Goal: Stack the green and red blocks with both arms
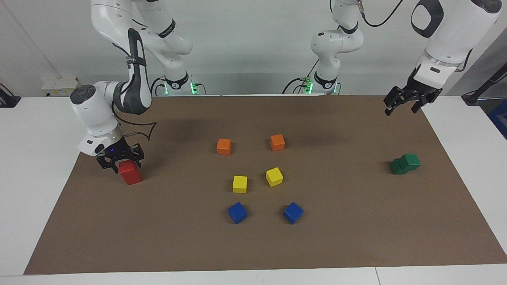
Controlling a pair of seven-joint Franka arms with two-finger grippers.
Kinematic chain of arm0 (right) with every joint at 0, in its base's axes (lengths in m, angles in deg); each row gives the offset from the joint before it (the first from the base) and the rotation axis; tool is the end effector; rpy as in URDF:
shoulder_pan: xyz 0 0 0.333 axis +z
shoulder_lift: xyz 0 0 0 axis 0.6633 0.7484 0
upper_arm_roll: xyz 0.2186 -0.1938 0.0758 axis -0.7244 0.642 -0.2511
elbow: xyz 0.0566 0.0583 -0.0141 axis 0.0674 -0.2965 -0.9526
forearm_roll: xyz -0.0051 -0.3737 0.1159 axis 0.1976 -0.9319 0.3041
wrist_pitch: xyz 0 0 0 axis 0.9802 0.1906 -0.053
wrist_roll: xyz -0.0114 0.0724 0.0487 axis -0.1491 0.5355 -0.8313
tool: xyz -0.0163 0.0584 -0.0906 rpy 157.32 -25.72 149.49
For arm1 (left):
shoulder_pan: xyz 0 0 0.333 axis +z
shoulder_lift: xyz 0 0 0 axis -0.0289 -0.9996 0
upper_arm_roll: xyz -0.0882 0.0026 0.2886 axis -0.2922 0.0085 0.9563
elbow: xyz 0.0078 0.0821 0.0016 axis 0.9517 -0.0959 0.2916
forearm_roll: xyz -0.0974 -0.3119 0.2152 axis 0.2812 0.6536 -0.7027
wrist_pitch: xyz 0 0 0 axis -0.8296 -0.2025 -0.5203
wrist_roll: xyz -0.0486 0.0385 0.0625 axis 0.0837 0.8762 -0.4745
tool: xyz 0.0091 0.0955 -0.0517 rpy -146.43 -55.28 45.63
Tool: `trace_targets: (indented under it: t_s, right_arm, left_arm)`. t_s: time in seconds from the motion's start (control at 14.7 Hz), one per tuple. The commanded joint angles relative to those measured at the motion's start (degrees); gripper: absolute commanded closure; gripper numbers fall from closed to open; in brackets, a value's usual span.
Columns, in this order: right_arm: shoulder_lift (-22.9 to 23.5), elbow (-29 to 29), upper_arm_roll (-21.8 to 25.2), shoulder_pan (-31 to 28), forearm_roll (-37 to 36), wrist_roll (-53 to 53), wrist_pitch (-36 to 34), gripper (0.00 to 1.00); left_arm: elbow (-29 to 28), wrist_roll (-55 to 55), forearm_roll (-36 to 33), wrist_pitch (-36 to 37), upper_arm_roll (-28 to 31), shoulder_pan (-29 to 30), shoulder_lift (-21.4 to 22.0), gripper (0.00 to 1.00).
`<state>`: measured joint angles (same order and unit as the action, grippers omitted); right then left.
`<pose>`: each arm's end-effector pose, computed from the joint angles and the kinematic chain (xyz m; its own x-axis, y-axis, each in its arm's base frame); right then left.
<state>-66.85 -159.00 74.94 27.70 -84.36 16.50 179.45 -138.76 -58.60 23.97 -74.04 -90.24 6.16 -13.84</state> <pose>0.5604 -0.0892 0.3269 0.9454 0.2906 0.1476 0.2893 -0.9567 0.0310 0.5441 0.0004 0.5874 0.9991 0.0325 0.0270 0.0320 -0.9993 0.0170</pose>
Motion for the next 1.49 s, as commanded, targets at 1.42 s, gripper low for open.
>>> trace_targets:
  t_s: [1.42]
  right_arm:
    - [-10.92,32.97,-0.86,11.3,-0.95,31.36,-49.06,0.05]
  left_arm:
    - [0.63,0.35,-1.09,-0.06,0.47,-0.72,1.15,0.0]
